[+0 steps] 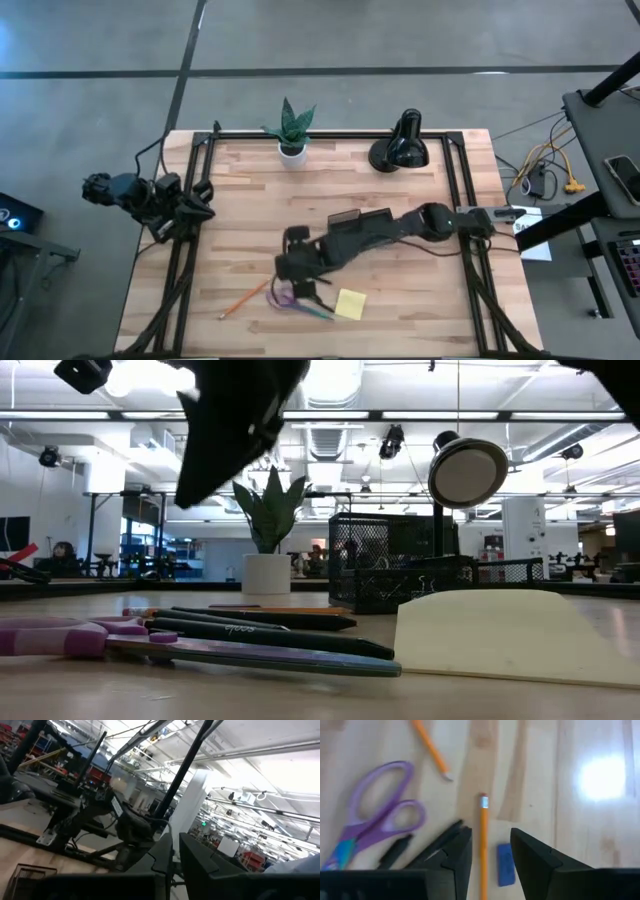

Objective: Pick and place office supplies into organizer
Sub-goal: Put the blue eraser into the black desk organizer

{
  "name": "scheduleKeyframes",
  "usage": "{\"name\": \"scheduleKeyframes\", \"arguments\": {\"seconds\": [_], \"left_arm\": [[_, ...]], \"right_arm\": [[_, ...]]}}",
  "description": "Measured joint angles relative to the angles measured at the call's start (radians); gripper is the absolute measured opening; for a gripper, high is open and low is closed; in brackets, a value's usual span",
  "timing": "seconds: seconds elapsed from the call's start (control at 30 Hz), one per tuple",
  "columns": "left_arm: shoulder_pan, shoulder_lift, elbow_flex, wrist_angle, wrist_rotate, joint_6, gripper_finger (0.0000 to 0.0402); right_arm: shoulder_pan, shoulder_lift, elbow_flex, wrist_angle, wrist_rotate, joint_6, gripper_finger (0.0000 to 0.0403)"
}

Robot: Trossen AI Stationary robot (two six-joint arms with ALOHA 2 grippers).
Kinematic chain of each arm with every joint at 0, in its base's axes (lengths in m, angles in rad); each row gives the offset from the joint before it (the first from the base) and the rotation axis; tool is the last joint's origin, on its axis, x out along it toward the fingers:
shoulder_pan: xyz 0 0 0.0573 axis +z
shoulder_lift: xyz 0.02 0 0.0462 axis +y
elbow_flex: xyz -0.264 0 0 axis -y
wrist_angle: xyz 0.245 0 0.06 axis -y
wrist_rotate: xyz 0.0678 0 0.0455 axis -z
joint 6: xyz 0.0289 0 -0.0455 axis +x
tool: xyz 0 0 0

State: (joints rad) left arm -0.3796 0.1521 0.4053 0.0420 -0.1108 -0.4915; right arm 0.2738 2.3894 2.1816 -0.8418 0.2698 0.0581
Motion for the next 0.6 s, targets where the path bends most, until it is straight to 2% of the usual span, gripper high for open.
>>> {"name": "scheduleKeyframes", "arguments": {"seconds": [0.1, 0.23, 0.47, 0.6], "left_arm": [[0.0, 0.009, 0.0, 0.002, 0.0, -0.001, 0.0017], [0.0, 0.019, 0.0, 0.0, 0.0, -0.002, 0.0017], [-0.001, 0.017, 0.0, 0.002, 0.0, -0.002, 0.0017], [-0.001, 0.019, 0.0, 0.002, 0.0, -0.002, 0.0017]], "right_arm": [[-0.044, 0.0, -0.034, 0.008, -0.044, 0.043, 0.0127], [-0.082, 0.002, -0.099, 0.046, -0.134, 0.021, 0.0127], [-0.091, 0.002, -0.183, 0.068, -0.137, -0.06, 0.0127], [-0.094, 0.004, -0.212, 0.072, -0.083, -0.057, 0.0127]]}}
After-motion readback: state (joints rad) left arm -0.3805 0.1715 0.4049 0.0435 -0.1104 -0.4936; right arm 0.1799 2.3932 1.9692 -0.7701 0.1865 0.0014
